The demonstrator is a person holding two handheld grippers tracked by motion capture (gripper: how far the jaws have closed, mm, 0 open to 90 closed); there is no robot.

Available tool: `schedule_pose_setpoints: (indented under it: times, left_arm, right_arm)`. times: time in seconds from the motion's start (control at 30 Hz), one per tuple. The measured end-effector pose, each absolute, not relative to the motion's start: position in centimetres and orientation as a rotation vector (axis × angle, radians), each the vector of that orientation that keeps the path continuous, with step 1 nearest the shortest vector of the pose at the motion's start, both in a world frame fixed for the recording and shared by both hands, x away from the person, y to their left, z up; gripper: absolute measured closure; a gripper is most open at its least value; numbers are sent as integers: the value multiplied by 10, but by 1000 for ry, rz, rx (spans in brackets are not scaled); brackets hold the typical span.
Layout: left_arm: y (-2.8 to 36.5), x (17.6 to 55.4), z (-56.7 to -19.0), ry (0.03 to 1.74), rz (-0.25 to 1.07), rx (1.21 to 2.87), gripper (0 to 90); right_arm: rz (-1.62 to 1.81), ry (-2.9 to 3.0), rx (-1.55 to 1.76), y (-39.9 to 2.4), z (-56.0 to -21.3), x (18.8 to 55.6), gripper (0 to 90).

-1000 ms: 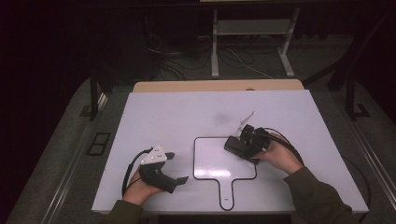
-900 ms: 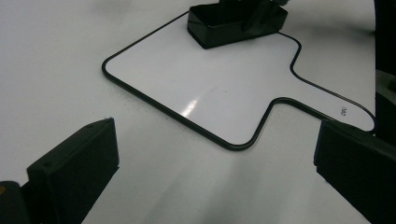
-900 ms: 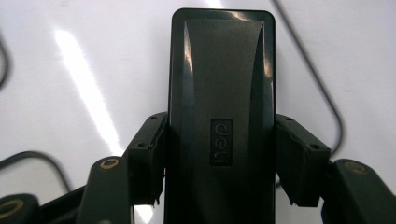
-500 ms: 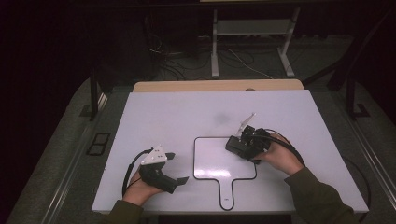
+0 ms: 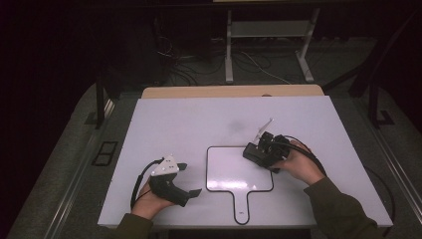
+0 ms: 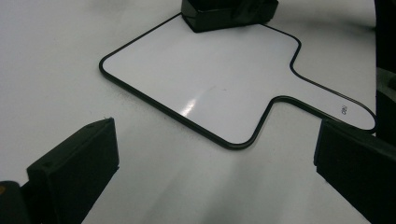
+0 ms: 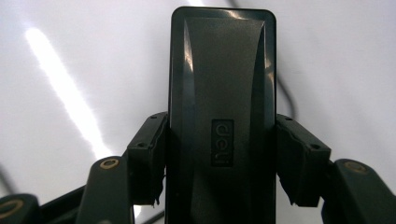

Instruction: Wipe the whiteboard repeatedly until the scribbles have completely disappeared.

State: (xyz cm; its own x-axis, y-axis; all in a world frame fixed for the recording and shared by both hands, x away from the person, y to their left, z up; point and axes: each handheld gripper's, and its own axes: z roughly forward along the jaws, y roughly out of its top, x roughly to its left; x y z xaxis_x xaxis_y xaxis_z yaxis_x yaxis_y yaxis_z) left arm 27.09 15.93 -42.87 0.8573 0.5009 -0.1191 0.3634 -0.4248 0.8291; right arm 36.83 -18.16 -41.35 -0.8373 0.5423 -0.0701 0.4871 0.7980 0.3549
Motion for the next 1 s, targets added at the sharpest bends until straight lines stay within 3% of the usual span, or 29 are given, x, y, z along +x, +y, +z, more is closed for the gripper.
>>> schedule_pose_setpoints:
  times: [0.37, 1.0]
  left_arm:
    - [159, 270, -429, 629, 177, 2065, 0]
    - [160, 271, -428, 628, 181, 2060, 0]
  right_arm:
    - [533, 2888, 736, -171, -414, 353, 391]
    - [667, 2914, 791, -179, -410, 361, 390]
